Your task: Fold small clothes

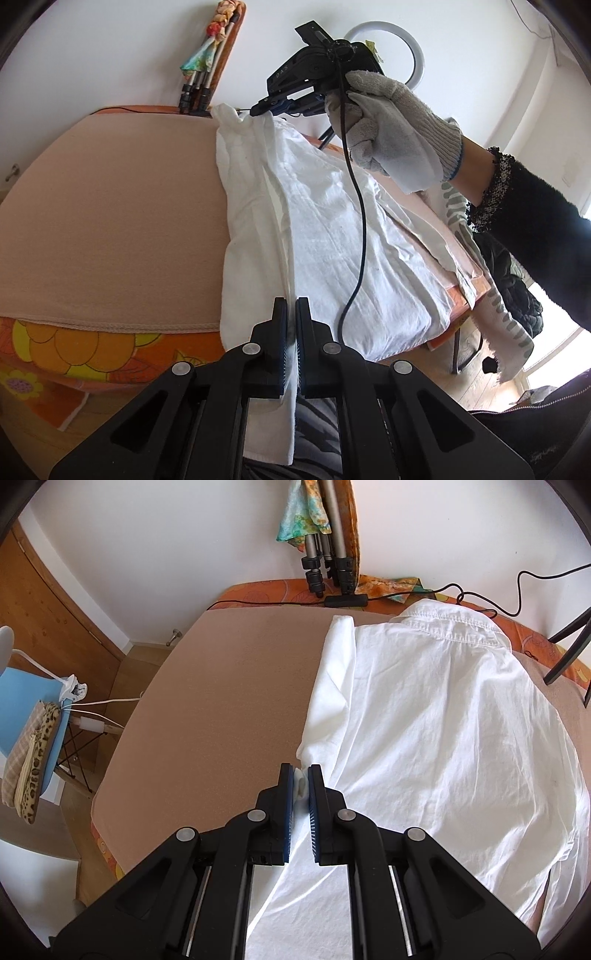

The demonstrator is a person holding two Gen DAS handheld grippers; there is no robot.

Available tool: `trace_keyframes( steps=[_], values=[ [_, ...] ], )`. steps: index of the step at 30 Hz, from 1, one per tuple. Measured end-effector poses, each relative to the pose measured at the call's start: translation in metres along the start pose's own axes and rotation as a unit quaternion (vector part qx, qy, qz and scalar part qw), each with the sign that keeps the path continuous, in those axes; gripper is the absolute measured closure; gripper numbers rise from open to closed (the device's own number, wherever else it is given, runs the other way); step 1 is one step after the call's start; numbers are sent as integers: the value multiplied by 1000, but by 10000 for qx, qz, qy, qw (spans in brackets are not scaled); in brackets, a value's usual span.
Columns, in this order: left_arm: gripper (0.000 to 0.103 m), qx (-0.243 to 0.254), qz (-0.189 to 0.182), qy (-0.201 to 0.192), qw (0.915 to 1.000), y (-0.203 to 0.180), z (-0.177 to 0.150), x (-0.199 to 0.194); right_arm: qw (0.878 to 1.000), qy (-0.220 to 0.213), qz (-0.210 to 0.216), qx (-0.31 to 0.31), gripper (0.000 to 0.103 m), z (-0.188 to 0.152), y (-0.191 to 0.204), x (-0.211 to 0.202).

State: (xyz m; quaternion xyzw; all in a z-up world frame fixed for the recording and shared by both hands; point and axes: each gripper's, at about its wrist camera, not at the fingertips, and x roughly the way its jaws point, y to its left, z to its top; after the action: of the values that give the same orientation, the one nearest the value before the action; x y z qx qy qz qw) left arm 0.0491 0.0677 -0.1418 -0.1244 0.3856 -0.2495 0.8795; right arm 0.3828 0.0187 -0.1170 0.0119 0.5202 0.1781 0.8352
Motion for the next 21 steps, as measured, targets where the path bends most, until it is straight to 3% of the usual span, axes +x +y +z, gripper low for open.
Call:
trace_keyframes(
  steps=[9,13,17,21],
  values=[
    [100,54,-400,378,9985,-30,0,36,9992,151,-301,221,94,-11,-42,19],
    [92,-170,-736,580,9955,-39,-5,45,9980,173,-575,202,94,-14,-49,37],
    [87,180,-722,604,9954,-57,-12,30,9951,277,-903,293,94,-14,-62,50],
    [87,138,-525,396,9977,-44,-14,-5,9952,188,-853,432,94,-15,-76,35]
  ],
)
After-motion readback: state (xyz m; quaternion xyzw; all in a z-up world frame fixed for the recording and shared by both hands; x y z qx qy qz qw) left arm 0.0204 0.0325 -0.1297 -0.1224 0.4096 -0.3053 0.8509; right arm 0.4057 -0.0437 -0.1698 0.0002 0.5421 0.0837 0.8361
